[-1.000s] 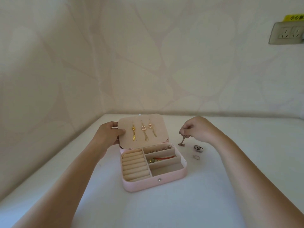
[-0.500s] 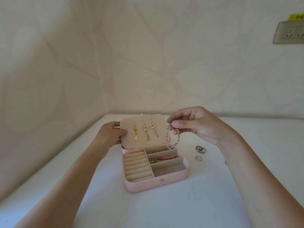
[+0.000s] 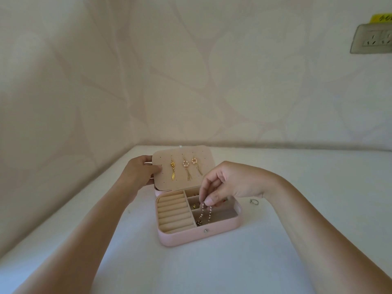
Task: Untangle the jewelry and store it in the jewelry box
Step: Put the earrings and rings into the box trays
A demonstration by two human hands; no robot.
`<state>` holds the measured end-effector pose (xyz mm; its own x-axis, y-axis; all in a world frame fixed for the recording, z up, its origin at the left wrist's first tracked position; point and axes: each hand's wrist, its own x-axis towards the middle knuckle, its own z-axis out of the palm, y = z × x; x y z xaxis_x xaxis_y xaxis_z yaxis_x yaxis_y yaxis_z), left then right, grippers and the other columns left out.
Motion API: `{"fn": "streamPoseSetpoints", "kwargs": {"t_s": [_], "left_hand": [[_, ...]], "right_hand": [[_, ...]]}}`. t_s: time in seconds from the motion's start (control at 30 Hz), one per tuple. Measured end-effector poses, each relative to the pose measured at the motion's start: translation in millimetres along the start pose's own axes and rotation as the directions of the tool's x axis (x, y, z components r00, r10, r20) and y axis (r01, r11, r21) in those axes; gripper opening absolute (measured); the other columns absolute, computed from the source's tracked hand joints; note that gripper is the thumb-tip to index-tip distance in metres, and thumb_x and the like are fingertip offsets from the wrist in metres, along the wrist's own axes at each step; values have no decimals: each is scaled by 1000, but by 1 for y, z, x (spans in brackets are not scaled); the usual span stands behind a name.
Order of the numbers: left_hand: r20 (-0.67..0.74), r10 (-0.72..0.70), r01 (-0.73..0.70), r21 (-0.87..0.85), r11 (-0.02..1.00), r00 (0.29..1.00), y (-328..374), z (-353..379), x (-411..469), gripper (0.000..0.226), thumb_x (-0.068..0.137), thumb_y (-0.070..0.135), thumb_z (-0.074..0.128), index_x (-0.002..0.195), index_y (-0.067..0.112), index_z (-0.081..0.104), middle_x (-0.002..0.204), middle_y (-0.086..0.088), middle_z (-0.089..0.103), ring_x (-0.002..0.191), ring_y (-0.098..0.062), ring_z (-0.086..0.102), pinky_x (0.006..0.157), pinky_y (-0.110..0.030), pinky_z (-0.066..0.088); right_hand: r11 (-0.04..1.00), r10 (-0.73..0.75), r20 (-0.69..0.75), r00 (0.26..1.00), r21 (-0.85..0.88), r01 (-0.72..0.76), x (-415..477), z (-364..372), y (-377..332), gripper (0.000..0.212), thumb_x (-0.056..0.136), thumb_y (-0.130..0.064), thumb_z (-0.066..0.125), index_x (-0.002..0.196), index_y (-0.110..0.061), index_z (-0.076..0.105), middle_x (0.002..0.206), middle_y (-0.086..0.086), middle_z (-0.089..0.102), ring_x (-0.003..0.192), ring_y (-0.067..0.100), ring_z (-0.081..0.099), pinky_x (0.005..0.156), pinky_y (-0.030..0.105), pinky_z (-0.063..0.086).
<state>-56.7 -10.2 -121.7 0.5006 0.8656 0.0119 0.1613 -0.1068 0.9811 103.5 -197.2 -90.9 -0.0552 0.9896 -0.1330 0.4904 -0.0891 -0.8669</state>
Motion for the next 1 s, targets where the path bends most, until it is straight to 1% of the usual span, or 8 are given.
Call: {"fn": "streamPoseSetpoints", "kwargs": {"t_s": [0.27, 0.37, 0.47, 0.53, 0.63, 0.73, 0.87, 1.0], "left_hand": [[5, 1, -1, -3, 1000, 1000, 0, -1, 0, 31, 89, -2, 56, 119, 4, 56, 105, -14, 67, 87, -24, 67, 65, -29, 53], [7, 0, 0, -2, 1000, 1000, 0, 0, -1, 31, 89, -2, 56, 119, 4, 56, 105, -14, 68, 87, -24, 67, 65, -29, 53], [17, 4, -4, -13, 1000, 1000, 0, 0, -1, 30, 89, -1, 56, 118, 4, 57, 103, -14, 68, 87, -25, 68, 67, -29, 53], [25, 2, -2, -8, 1000, 1000, -1, 0, -1, 27, 88, -2, 57, 114, 3, 59, 101, -13, 69, 86, -24, 68, 67, -28, 54], [46, -23, 23, -7, 1000, 999, 0, -5, -1, 20, 86, -3, 60, 105, 0, 63, 97, -14, 71, 84, -23, 70, 63, -24, 58], [100, -60, 57, 27, 998, 993, 3, -14, -1, 15, 83, 1, 66, 98, 1, 66, 93, -13, 74, 79, -19, 72, 61, -19, 57], [217, -144, 92, 235, 968, 965, 7, -24, -6, 19, 79, 12, 73, 95, 4, 68, 89, -7, 75, 74, -11, 70, 57, -16, 52], [293, -212, 89, 382, 920, 932, 11, -28, -11, 20, 75, 16, 77, 92, 8, 70, 80, 2, 72, 67, -7, 60, 52, -14, 45]], "right_hand": [[963, 182, -102, 978, -184, -199, -17, -20, -2, 8, 80, -2, 72, 82, -10, 69, 61, -4, 67, 54, 0, 62, 46, 8, 41], [942, 212, -277, 937, -198, -272, -25, -41, 9, 5, 81, -8, 72, 77, -11, 71, 65, -2, 70, 60, 8, 64, 53, 14, 44], [845, 304, -489, 818, -258, -468, -25, -60, 32, 3, 78, -11, 73, 78, -8, 72, 77, 10, 73, 66, 17, 64, 60, 21, 49], [778, 362, -551, 752, -266, -569, -23, -65, 40, 13, 76, -12, 75, 87, -5, 72, 84, 14, 72, 69, 20, 63, 70, 28, 51], [726, 434, -559, 707, -248, -642, -22, -65, 42, 24, 74, -16, 79, 94, -6, 69, 78, 8, 67, 72, 21, 63, 78, 30, 53], [717, 466, -538, 703, -236, -656, -20, -62, 44, 29, 68, -19, 83, 90, -10, 67, 76, 4, 64, 70, 20, 62, 71, 27, 51], [710, 475, -526, 705, -245, -661, -12, -57, 48, 34, 67, -16, 84, 94, -4, 69, 85, 12, 72, 69, 21, 61, 78, 31, 54], [673, 446, -571, 689, -293, -679, -7, -55, 47, 25, 67, -14, 78, 86, 1, 72, 69, 10, 67, 62, 20, 60, 74, 31, 56]]}}
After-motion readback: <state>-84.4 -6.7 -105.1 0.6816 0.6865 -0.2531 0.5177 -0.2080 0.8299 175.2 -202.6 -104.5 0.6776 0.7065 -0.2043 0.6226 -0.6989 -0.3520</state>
